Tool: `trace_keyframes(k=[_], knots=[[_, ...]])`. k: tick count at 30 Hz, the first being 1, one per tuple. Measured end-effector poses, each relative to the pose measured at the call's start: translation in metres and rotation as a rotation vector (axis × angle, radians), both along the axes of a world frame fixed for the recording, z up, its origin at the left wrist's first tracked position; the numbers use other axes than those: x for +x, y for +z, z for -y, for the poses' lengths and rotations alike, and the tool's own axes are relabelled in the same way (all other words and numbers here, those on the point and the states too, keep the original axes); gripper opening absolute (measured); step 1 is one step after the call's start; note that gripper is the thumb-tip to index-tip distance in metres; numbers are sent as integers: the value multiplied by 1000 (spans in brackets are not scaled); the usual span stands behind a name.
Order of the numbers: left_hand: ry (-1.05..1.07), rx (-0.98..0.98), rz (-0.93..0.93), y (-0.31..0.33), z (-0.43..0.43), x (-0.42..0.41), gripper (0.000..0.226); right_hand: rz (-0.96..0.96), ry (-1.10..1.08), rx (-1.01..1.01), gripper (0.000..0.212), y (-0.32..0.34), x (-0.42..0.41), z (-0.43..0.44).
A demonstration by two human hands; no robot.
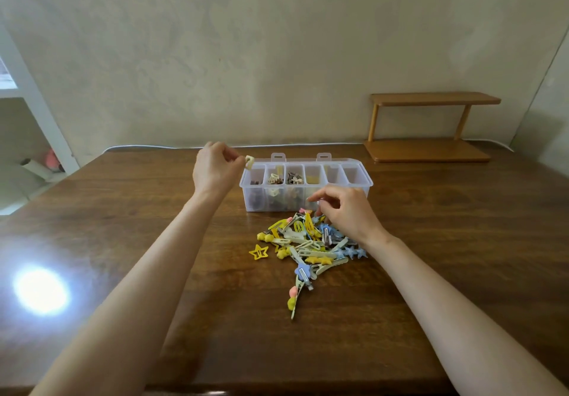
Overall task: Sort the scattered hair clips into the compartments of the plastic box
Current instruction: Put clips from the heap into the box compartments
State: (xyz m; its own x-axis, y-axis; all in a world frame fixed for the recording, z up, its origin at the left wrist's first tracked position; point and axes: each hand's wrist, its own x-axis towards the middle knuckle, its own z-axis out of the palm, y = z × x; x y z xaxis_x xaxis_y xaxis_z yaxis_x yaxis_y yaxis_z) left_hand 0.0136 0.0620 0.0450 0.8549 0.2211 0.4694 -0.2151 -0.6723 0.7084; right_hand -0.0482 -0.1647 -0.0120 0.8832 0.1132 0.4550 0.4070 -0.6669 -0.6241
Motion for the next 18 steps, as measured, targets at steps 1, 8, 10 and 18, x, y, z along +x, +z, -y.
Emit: trace_keyframes(k=[1,8,10,18], knots=[[16,34,-18,1,2,10,7,1,4,2,20,0,0,0],[27,221,-187,-15,9,47,17,-2,10,5,21,-2,1,2],[12,224,-200,-19,8,47,20,1,15,-5,20,-1,1,1],[-12,141,-69,-20,-3,25,16,2,20,-18,21,-1,-1,-2]])
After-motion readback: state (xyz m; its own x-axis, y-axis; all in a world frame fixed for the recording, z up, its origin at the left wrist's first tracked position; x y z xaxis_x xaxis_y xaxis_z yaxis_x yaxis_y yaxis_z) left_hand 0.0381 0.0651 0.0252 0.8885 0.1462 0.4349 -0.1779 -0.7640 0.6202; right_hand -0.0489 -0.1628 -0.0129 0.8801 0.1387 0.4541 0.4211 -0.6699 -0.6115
